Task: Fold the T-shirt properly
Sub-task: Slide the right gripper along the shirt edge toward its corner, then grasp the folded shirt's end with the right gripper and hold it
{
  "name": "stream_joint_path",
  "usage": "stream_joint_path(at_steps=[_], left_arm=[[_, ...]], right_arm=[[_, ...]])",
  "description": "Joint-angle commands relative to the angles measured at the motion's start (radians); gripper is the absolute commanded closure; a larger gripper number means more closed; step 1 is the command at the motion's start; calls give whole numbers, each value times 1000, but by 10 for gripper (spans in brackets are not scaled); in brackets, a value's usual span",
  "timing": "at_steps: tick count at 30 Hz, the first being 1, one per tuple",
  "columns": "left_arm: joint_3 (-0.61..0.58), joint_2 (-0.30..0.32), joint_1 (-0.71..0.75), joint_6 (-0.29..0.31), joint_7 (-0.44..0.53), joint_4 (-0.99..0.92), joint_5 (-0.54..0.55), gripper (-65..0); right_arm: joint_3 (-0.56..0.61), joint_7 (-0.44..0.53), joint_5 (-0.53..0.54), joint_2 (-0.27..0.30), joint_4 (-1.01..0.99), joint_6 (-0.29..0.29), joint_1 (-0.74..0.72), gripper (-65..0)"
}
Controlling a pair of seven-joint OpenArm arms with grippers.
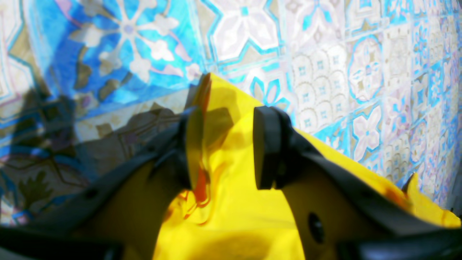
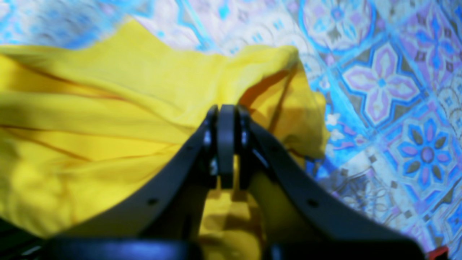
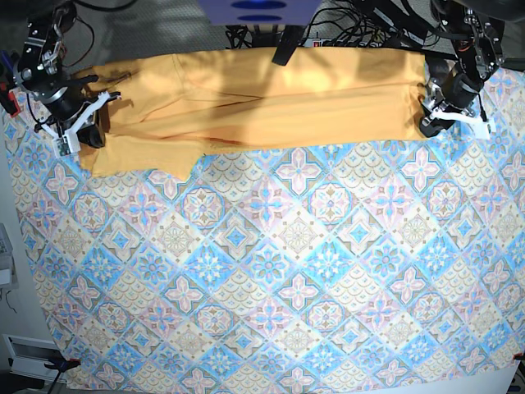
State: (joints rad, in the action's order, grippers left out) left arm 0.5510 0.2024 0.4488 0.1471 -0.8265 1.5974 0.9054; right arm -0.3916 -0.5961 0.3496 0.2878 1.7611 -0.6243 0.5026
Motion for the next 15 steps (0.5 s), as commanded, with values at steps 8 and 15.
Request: stream_joint_path(at_steps=[8,15], left_arm=[[5,15,0,7,11,11,13,-231],[5,15,-8,7,11,-25,13,-231]], right_arm=[[-76,15,49,21,23,2,67,-4],[-73,15,41,31,16,-39,83,-4]])
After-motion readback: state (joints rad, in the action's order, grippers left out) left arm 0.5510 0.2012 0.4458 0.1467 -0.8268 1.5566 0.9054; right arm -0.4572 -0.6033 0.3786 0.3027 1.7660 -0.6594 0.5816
